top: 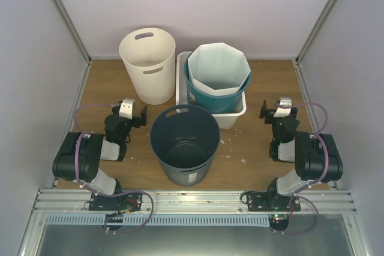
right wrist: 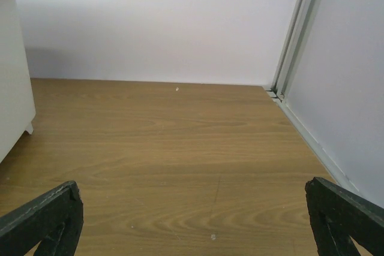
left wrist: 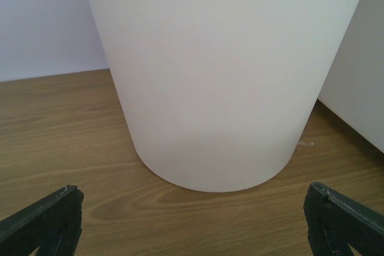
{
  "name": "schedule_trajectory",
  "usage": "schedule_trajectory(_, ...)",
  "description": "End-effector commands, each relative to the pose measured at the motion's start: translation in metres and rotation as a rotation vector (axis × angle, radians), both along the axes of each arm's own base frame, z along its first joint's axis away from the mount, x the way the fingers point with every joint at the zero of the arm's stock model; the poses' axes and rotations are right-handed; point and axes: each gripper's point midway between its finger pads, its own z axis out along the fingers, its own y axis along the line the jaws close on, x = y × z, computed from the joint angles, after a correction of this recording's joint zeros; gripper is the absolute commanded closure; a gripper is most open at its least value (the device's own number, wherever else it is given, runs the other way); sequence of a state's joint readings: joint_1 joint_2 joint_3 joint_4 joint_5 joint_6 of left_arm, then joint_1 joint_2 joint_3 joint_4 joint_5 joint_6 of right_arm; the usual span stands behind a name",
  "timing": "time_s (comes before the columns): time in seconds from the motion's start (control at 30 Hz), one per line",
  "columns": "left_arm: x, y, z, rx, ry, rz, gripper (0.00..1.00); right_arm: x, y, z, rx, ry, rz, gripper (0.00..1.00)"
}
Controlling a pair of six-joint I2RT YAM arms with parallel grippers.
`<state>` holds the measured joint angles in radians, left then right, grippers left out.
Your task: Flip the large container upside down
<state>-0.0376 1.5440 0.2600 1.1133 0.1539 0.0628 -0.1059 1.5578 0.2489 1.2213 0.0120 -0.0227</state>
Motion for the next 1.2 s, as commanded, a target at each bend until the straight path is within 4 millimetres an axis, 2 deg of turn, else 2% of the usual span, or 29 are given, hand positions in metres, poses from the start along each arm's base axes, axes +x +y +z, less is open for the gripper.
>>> schedule_trajectory(0.0,0.007,0.002,0.021,0.009,-0.088,0.003,0.01,0.004,0.003,0.012,-0.020,-0.049,0.014,0.00)
schedule_trajectory(0.4,0.007,0.003,0.023,0.007,-0.089,0.004,0.01,0.004,0.003,0.011,-0.019,-0.046,0.014,0.00)
schedule_trajectory(0.57,0.015,-0.002,0.035,0.016,-0.059,-0.026,0.01,0.004,0.003,0.011,-0.018,-0.046,0.015,0.00)
schedule_trajectory(0.7,0.010,-0.004,0.066,0.061,-0.088,-0.046,0.01,0.004,0.003,0.012,-0.019,-0.048,0.015,0.00)
schedule_trajectory(0.87,-0.005,0.016,0.135,0.278,-0.252,0.063,0.01,0.004,0.003,0.012,-0.020,-0.049,0.015,0.00)
schedule_trajectory(0.97,0.011,0.041,0.160,0.380,-0.184,0.190,0.01,0.004,0.003,0.012,-0.019,-0.048,0.014,0.00)
schedule_trajectory(1.17,0.028,0.041,0.201,0.510,-0.220,0.190,0.01,0.004,0.003,0.012,-0.020,-0.049,0.015,0.00)
